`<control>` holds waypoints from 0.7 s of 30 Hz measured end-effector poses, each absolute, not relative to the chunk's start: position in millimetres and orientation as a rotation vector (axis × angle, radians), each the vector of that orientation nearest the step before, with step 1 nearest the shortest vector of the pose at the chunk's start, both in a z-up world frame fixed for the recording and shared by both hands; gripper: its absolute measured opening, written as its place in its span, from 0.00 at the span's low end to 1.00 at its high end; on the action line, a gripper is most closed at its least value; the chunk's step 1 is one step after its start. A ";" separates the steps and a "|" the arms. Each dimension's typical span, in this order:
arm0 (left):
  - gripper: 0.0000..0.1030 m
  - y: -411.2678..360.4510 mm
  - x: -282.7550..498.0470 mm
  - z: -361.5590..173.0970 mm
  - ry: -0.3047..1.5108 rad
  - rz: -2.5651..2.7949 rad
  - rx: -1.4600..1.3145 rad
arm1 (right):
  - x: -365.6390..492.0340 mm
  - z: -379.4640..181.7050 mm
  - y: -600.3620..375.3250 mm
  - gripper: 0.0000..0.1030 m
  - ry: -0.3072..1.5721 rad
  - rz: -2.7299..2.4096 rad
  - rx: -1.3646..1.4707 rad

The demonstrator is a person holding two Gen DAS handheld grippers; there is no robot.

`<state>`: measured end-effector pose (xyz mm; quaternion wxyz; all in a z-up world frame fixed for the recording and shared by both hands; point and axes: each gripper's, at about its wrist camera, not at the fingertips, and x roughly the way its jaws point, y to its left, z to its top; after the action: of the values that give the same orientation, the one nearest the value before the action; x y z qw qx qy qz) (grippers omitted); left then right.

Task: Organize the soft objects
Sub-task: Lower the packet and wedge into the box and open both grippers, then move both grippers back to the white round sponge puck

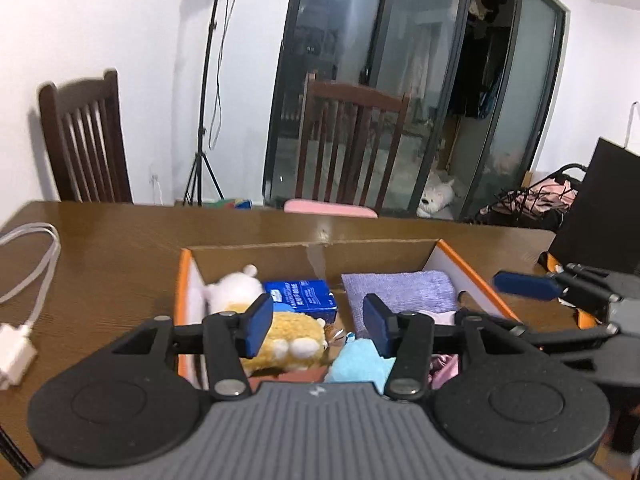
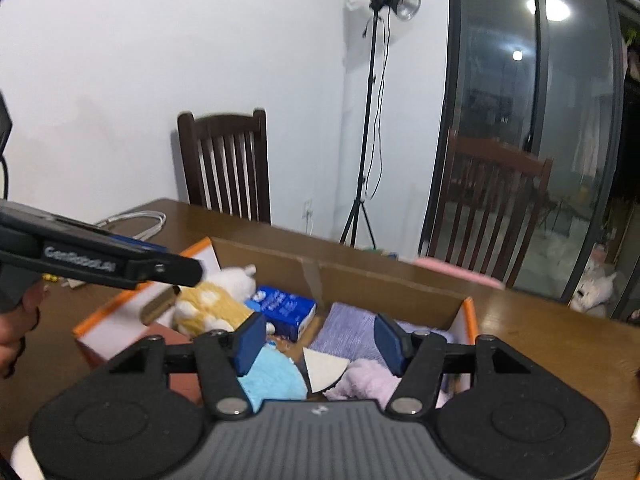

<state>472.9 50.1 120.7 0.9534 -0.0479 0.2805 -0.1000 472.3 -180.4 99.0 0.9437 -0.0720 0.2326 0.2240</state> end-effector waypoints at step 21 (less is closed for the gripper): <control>0.93 67.3 230.3 151.8 0.300 -0.105 -0.004 | 263.0 169.2 -212.7 0.87 0.236 0.446 -0.043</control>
<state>230.3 67.3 151.8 0.9874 -0.0019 0.1495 -0.0525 263.0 -212.7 169.2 0.9681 -0.0215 0.1169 0.2206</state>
